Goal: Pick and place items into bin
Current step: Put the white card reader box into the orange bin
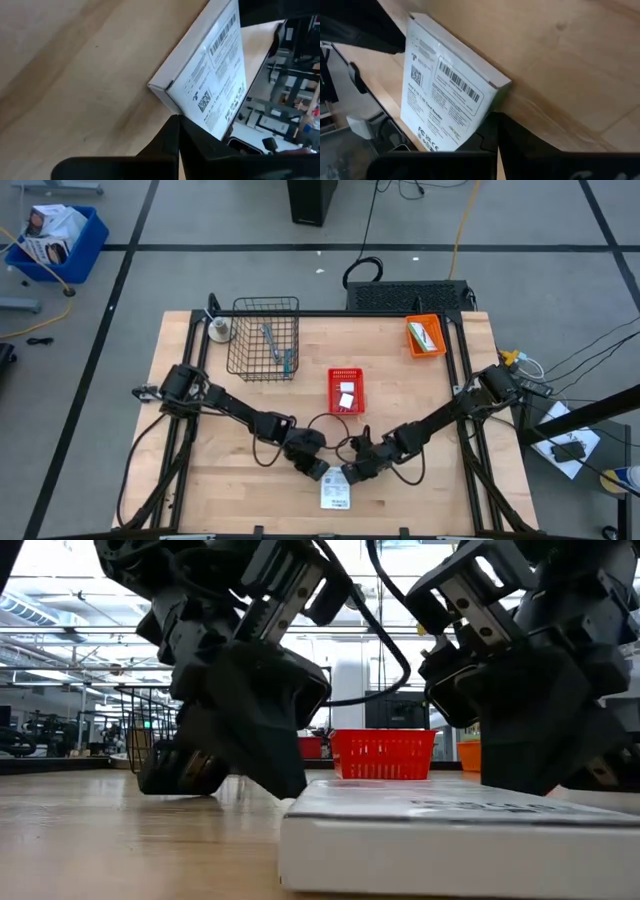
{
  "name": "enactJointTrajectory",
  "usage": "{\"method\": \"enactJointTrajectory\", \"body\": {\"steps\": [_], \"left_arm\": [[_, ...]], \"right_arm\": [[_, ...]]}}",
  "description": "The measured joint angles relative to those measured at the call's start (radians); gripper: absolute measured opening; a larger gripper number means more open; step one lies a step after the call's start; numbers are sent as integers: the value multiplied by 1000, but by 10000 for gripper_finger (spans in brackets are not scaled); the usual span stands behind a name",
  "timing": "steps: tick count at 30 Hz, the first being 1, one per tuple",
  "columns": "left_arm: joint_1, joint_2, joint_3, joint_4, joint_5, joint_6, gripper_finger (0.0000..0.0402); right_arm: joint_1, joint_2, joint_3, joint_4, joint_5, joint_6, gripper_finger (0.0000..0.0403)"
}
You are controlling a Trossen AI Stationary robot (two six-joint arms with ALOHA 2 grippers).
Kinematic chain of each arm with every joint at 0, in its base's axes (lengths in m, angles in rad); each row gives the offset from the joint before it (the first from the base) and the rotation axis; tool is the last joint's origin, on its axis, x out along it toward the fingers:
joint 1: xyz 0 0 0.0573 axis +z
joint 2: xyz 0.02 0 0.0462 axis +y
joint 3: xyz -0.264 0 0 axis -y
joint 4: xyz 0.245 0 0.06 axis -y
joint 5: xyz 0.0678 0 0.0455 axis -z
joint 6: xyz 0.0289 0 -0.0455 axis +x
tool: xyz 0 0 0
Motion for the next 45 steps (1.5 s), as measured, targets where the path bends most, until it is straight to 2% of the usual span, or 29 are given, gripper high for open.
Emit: {"method": "enactJointTrajectory", "body": {"steps": [7,17,21,24,28,35,41,45], "left_arm": [[-21,9,1,77,-13,-39,5],[-16,10,14,8,-8,-29,3],[-9,10,14,-14,-26,-28,9],[10,10,14,-11,-86,-27,7],[31,11,15,-3,-117,-25,6],[32,11,15,3,-88,-29,4],[30,12,15,7,-78,-45,14],[30,13,15,19,-57,-50,5]], "right_arm": [[-9,2,-2,34,20,-9,0],[-18,3,-5,110,43,-13,0],[-3,2,-5,148,-2,-19,0],[9,0,0,195,-11,-21,0],[7,-6,6,261,51,-18,0],[-7,-5,5,245,73,-14,0],[-13,-6,5,258,136,-20,0],[-18,-5,4,263,199,-27,0]]}}
